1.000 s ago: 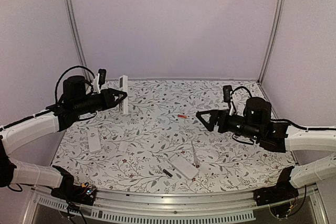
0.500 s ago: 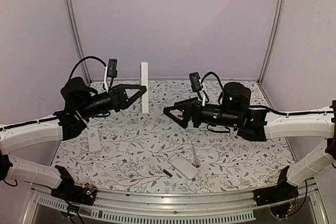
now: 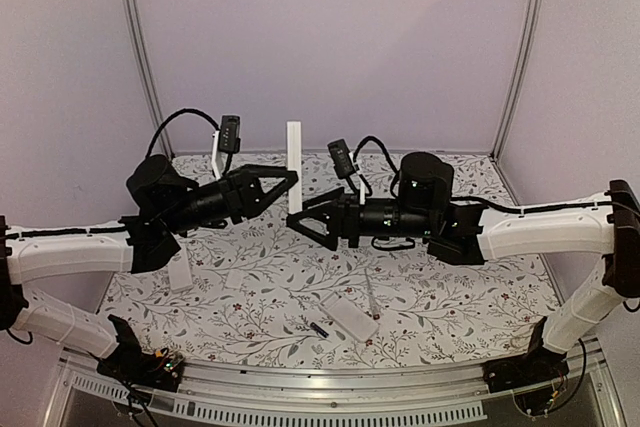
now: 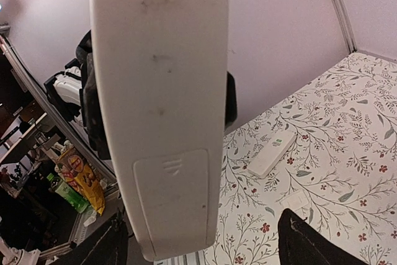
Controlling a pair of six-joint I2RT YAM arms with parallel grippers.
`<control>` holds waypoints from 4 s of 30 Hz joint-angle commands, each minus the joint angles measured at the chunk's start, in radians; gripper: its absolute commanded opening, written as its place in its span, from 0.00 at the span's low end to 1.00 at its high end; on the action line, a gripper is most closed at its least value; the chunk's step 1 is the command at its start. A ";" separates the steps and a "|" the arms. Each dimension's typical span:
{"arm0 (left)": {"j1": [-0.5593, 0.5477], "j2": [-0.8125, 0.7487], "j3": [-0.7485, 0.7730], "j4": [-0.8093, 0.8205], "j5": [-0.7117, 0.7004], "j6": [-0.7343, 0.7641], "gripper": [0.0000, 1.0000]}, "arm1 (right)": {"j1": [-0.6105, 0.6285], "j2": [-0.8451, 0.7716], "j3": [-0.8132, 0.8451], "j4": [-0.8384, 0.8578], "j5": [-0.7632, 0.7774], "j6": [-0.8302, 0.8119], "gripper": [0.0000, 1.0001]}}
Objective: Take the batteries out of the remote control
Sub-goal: Pass from the left arm to the right, then pass from the right arm to the left
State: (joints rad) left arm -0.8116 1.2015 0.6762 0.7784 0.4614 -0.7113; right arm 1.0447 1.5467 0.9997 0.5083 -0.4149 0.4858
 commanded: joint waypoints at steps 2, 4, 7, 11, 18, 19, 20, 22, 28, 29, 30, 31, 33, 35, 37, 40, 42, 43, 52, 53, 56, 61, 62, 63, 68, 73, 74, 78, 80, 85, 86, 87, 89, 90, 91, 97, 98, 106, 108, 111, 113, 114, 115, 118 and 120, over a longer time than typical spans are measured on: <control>-0.040 0.036 0.026 0.089 0.005 -0.016 0.15 | 0.006 0.031 0.026 0.063 -0.079 0.000 0.76; -0.048 0.046 0.032 0.093 0.006 -0.017 0.15 | 0.006 0.030 0.024 0.083 -0.097 0.003 0.72; -0.060 0.058 0.040 0.100 0.005 -0.016 0.15 | 0.006 0.030 0.020 0.103 -0.111 0.008 0.66; -0.063 0.065 0.046 0.105 0.006 -0.018 0.15 | 0.006 0.023 0.002 0.128 -0.109 0.015 0.59; -0.063 0.064 0.045 0.103 0.007 -0.020 0.15 | 0.006 0.002 -0.030 0.144 -0.080 0.020 0.44; -0.064 0.064 0.046 0.104 0.008 -0.019 0.15 | 0.005 -0.002 -0.034 0.149 -0.078 0.022 0.41; -0.063 0.063 0.046 0.105 0.009 -0.020 0.15 | 0.005 -0.006 -0.037 0.153 -0.077 0.023 0.38; -0.063 0.063 0.046 0.103 0.012 -0.019 0.15 | 0.005 -0.011 -0.042 0.157 -0.075 0.025 0.32; -0.063 0.060 0.042 0.094 0.015 -0.021 0.19 | 0.005 -0.021 -0.057 0.162 -0.057 0.028 0.14; -0.063 0.059 0.042 0.092 0.012 -0.021 0.22 | 0.005 -0.024 -0.061 0.161 -0.052 0.028 0.12; -0.063 0.057 0.042 0.087 0.005 -0.020 0.27 | 0.005 -0.025 -0.063 0.161 -0.046 0.028 0.10; -0.063 0.055 0.041 0.079 -0.002 -0.019 0.36 | 0.005 -0.029 -0.067 0.161 -0.041 0.029 0.09; -0.061 0.044 0.043 0.051 -0.022 -0.007 0.59 | 0.004 -0.036 -0.078 0.156 -0.024 0.030 0.07; -0.055 0.025 0.045 0.001 -0.054 0.008 0.74 | 0.002 -0.045 -0.086 0.137 0.004 0.030 0.06; -0.036 0.005 0.038 -0.032 -0.055 0.008 0.80 | -0.006 -0.057 -0.093 0.107 0.033 0.030 0.05; 0.007 -0.032 0.022 -0.083 -0.052 -0.001 0.86 | -0.022 -0.068 -0.105 0.038 0.067 0.024 0.05; 0.040 -0.052 0.031 -0.177 -0.056 0.008 0.87 | -0.027 -0.075 -0.104 -0.028 0.104 0.000 0.05; 0.052 -0.058 0.043 -0.225 -0.058 0.019 0.87 | -0.027 -0.075 -0.096 -0.079 0.128 -0.017 0.05; 0.114 0.010 0.241 -0.684 -0.123 0.052 0.87 | -0.020 -0.032 -0.048 -0.430 0.283 -0.157 0.04; 0.122 0.025 0.246 -0.701 -0.115 0.035 0.87 | -0.014 -0.028 -0.048 -0.449 0.296 -0.163 0.04; 0.135 0.076 0.263 -0.742 -0.085 -0.008 0.86 | 0.004 -0.011 -0.037 -0.504 0.333 -0.189 0.04; 0.131 0.160 0.280 -0.755 -0.018 -0.032 0.83 | 0.025 0.032 -0.018 -0.571 0.367 -0.209 0.03; 0.129 0.172 0.283 -0.761 -0.015 -0.033 0.83 | 0.028 0.034 -0.018 -0.572 0.372 -0.211 0.03; 0.128 0.183 0.285 -0.767 -0.010 -0.033 0.83 | 0.030 0.038 -0.017 -0.573 0.376 -0.212 0.03; 0.122 0.226 0.292 -0.775 0.019 -0.048 0.80 | 0.040 0.065 0.013 -0.595 0.394 -0.233 0.03; 0.120 0.265 0.301 -0.775 0.046 -0.057 0.77 | 0.059 0.110 0.054 -0.629 0.409 -0.259 0.03; 0.119 0.271 0.304 -0.775 0.054 -0.059 0.76 | 0.062 0.116 0.062 -0.637 0.440 -0.266 0.03; 0.116 0.297 0.316 -0.775 0.075 -0.061 0.66 | 0.069 0.143 0.082 -0.650 0.458 -0.276 0.03; 0.115 0.307 0.319 -0.806 0.070 -0.061 0.56 | 0.069 0.145 0.086 -0.649 0.462 -0.276 0.03; 0.116 0.322 0.316 -0.851 0.060 -0.064 0.44 | 0.070 0.149 0.087 -0.649 0.473 -0.273 0.03; 0.116 0.322 0.314 -0.853 0.060 -0.065 0.43 | 0.070 0.150 0.088 -0.653 0.476 -0.274 0.03; 0.116 0.325 0.313 -0.852 0.062 -0.066 0.42 | 0.070 0.153 0.090 -0.656 0.479 -0.274 0.03; 0.116 0.328 0.312 -0.852 0.065 -0.070 0.40 | 0.070 0.157 0.094 -0.662 0.486 -0.279 0.03; 0.116 0.330 0.312 -0.853 0.066 -0.070 0.39 | 0.071 0.159 0.096 -0.665 0.489 -0.280 0.03; 0.117 0.333 0.313 -0.851 0.068 -0.071 0.38 | 0.073 0.162 0.099 -0.669 0.493 -0.284 0.03; 0.117 0.352 0.312 -0.852 0.084 -0.079 0.33 | 0.082 0.189 0.126 -0.704 0.534 -0.307 0.03; 0.116 0.354 0.311 -0.852 0.085 -0.078 0.33 | 0.084 0.192 0.130 -0.707 0.536 -0.309 0.03; 0.117 0.357 0.303 -0.854 0.081 -0.087 0.18 | 0.090 0.199 0.131 -0.717 0.554 -0.307 0.08; 0.117 0.356 0.296 -0.847 0.080 -0.093 0.15 | 0.091 0.195 0.129 -0.716 0.553 -0.305 0.14; 0.123 0.346 0.276 -0.824 0.086 -0.108 0.09 | 0.090 0.186 0.120 -0.707 0.553 -0.299 0.31; 0.129 0.336 0.257 -0.801 0.088 -0.122 0.06 | 0.090 0.175 0.106 -0.690 0.553 -0.291 0.45; 0.132 0.324 0.246 -0.796 0.085 -0.129 0.04 | 0.090 0.170 0.099 -0.679 0.553 -0.286 0.51; 0.135 0.315 0.237 -0.795 0.082 -0.136 0.03 | 0.090 0.158 0.090 -0.669 0.549 -0.283 0.57; 0.152 0.280 0.201 -0.733 0.072 -0.158 0.00 | 0.090 0.123 0.067 -0.637 0.531 -0.265 0.75; 0.165 0.251 0.174 -0.713 0.057 -0.168 0.00 | 0.089 0.098 0.050 -0.616 0.530 -0.251 0.83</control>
State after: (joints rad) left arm -0.6773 1.5242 0.8902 -0.0113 0.5377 -0.8494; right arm 1.1313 1.7168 1.0859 -0.1665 0.1215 0.2054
